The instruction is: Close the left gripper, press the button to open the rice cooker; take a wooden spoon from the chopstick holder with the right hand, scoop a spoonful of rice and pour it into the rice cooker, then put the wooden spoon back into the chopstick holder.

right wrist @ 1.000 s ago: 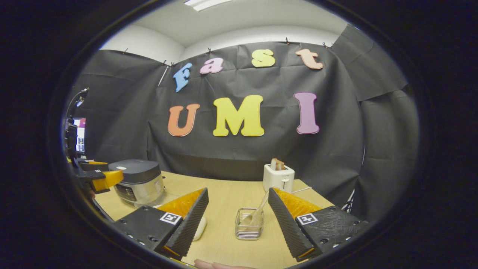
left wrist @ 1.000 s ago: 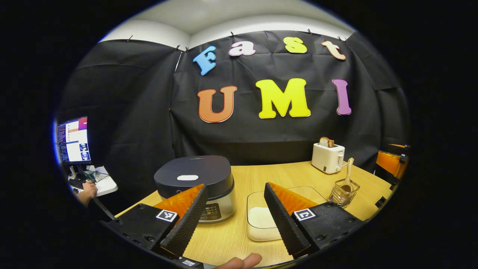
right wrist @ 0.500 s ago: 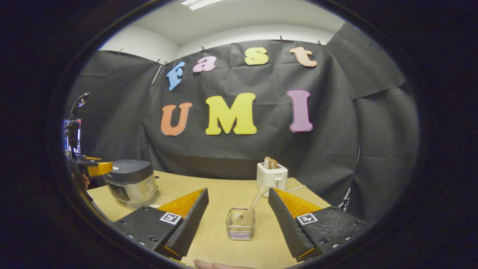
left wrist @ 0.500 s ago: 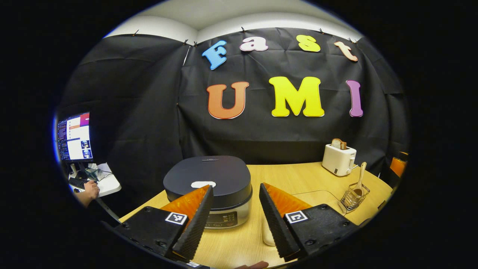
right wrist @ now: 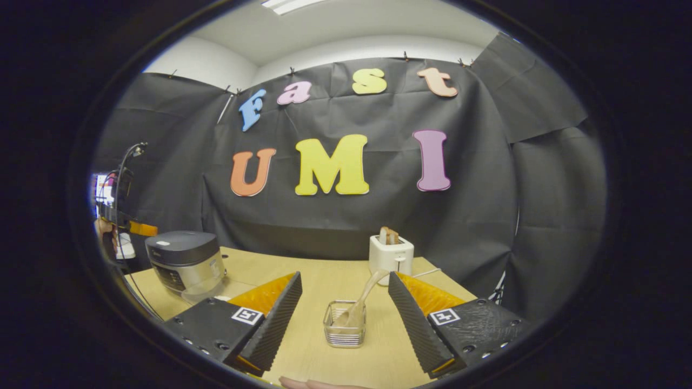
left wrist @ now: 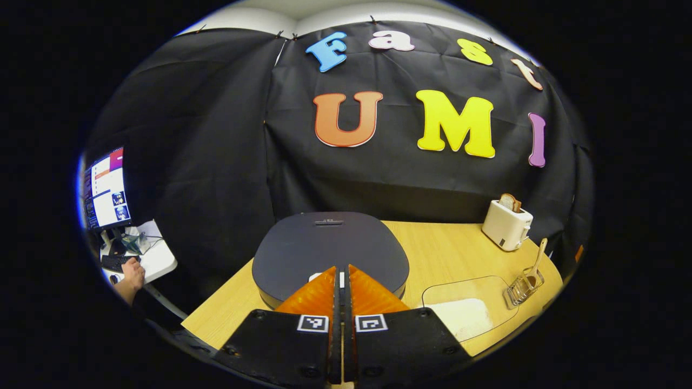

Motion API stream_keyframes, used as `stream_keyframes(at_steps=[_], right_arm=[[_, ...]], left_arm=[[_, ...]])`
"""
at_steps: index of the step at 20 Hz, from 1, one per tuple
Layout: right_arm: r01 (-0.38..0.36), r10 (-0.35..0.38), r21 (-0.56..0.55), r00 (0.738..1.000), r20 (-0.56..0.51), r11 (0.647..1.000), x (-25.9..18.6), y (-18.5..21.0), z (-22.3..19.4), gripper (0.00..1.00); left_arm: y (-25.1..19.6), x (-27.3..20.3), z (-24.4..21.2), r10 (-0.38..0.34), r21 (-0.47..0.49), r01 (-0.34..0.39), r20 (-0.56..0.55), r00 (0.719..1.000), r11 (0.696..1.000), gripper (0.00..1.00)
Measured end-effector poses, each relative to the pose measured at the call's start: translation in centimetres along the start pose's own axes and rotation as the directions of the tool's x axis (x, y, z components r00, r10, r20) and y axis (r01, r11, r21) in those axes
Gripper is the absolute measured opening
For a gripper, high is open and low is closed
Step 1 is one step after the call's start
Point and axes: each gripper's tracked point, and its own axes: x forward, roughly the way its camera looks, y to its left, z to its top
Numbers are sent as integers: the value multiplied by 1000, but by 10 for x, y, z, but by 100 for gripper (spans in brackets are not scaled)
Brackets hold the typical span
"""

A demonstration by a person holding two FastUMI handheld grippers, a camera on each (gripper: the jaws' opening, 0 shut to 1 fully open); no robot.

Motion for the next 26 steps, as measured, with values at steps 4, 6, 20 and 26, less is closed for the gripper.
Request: stream_keyframes(at_steps=[4,6,20,26], right_arm=[[5,-5,-3,1000,2,1000,1,-4,2,96],[9,-9,-2,1000,2,1000,-1,-6,2,96],[-9,9,21,1000,23,1000,-14,-5,14,94],[-10,9,50,999,31,999,-17,-13,19,94]], left_arm=[[8,16,-10,18,-10,-18,-52,998,1000,3],[7,20,-16,18,-12,-19,-73,997,1000,3],[7,23,-24,-23,14,27,-200,980,1000,3],[5,21,-8,-19,-23,13,-284,959,1000,3]])
